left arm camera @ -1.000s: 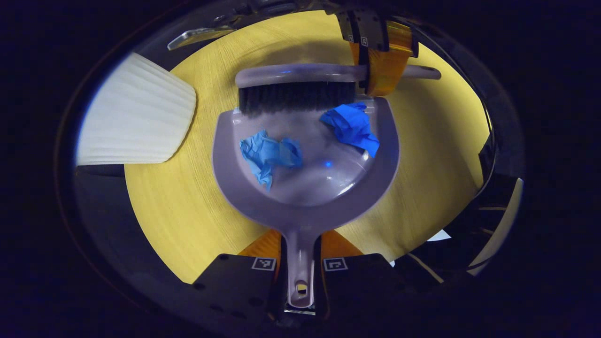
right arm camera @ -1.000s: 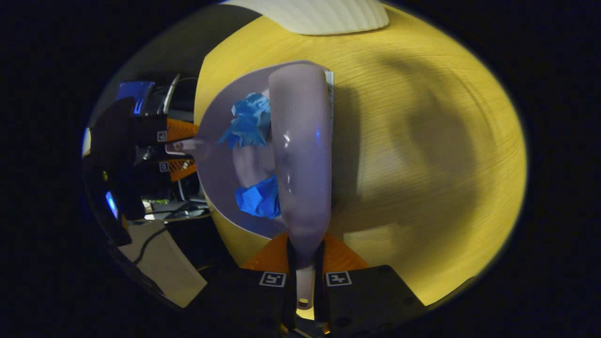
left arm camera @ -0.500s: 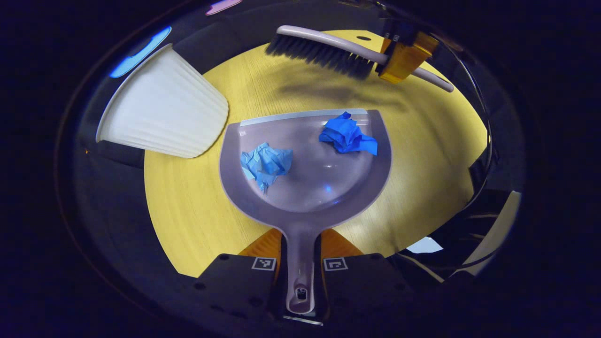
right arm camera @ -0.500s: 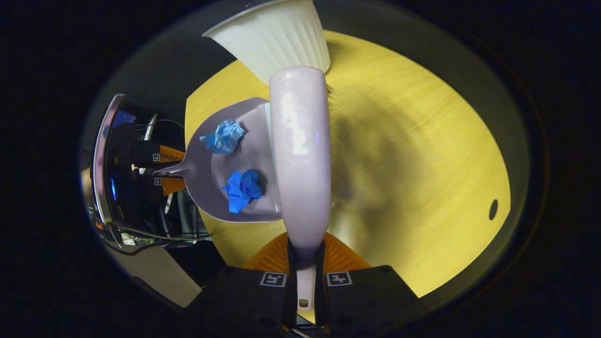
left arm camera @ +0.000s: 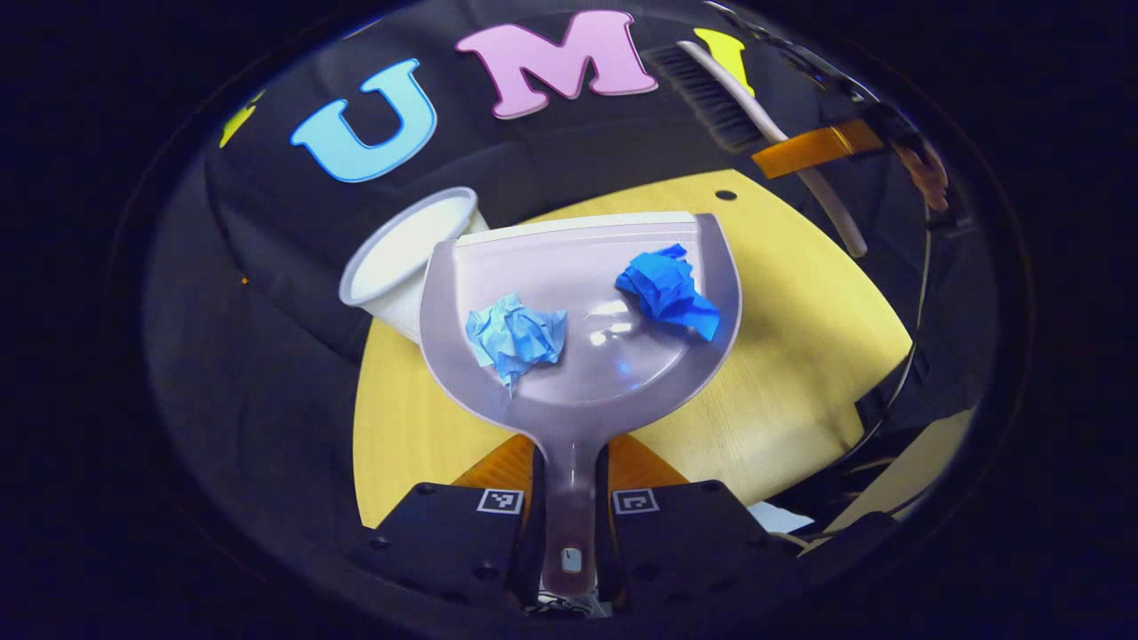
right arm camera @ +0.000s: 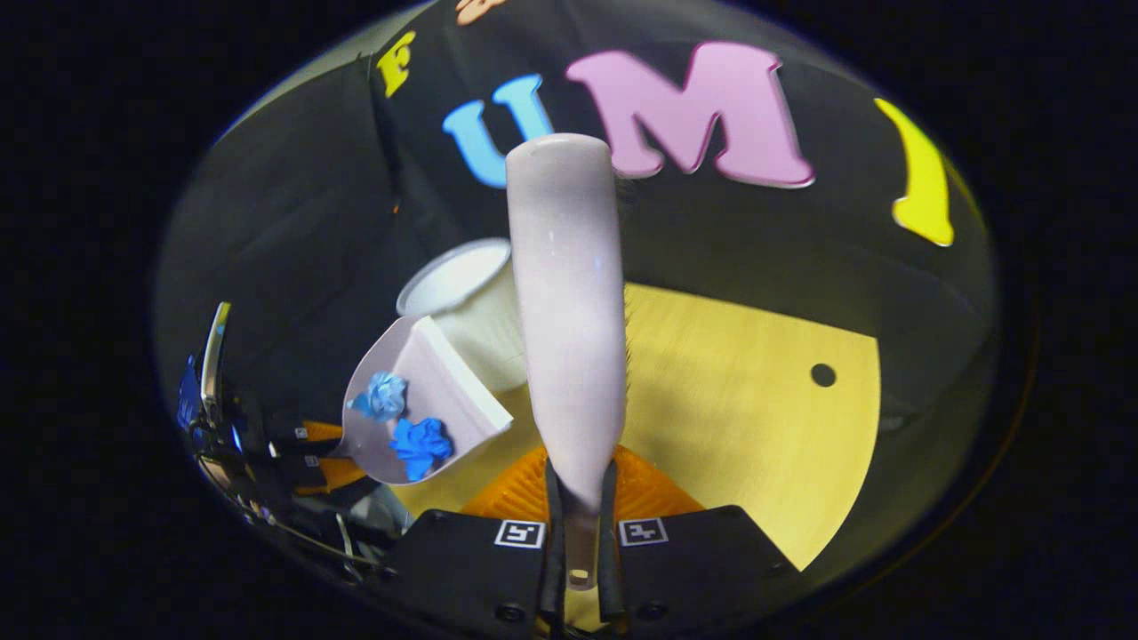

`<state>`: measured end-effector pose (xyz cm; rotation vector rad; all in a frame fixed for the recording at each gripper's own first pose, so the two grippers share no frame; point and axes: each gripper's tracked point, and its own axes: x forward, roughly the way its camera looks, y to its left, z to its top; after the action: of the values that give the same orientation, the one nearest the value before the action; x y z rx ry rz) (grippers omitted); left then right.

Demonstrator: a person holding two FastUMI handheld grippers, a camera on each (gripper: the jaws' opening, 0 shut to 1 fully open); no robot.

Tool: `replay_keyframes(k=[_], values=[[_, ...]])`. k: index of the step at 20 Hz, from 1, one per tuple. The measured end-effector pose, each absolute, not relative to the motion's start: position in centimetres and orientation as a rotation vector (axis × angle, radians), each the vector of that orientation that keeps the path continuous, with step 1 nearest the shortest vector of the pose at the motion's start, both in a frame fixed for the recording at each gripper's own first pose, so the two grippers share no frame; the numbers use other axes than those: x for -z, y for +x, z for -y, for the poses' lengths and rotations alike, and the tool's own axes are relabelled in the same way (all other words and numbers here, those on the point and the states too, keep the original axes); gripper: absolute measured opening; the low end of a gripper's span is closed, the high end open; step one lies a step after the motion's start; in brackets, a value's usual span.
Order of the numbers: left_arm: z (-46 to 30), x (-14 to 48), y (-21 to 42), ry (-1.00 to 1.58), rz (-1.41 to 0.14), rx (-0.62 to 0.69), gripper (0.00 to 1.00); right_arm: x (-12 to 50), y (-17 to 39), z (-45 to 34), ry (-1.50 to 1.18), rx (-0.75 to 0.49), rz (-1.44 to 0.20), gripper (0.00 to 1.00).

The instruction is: Pick up the small broom and dustpan from the desktop, sweep the trash into the dustpan with the broom, and then empty the trash into the garbage bin.

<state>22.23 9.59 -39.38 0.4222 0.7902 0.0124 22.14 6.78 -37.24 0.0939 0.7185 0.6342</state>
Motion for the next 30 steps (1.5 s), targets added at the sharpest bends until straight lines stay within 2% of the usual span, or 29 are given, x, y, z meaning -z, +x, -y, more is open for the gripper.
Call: replay_keyframes(k=[3, 6, 12, 13, 15, 24, 30], values=[[-10.5, 38.5, 25.9, 0.445, -0.719, -0.070, 0.20, 40.7, 20.9, -6.8, 0.174, -0.591, -0.681, 0.16], [-14.4, 32.0, 29.3, 0.615, -0.647, -0.146, 0.20, 42.9, 21.1, -6.5, 0.146, -0.569, -0.675, 0.16], [-24.1, 26.6, 34.7, 0.947, -0.735, -0.318, 0.20, 43.3, 20.3, -4.5, 0.177, -0.526, -0.717, 0.16], [-25.5, 26.1, 35.3, 1.022, -0.755, -0.350, 0.22, 43.7, 20.1, -4.0, 0.183, -0.520, -0.722, 0.16], [-27.4, 24.8, 35.9, 1.171, -0.789, -0.391, 0.20, 44.4, 19.8, -3.2, 0.183, -0.506, -0.734, 0.16], [-28.5, 18.9, 37.8, 1.984, -0.755, -0.474, 0.18, 46.6, 18.8, -1.1, 0.153, -0.488, -0.771, 0.16], [-29.2, 18.0, 37.9, 2.158, -0.707, -0.525, 0.18, 47.8, 18.1, -0.7, 0.127, -0.484, -0.796, 0.16]])
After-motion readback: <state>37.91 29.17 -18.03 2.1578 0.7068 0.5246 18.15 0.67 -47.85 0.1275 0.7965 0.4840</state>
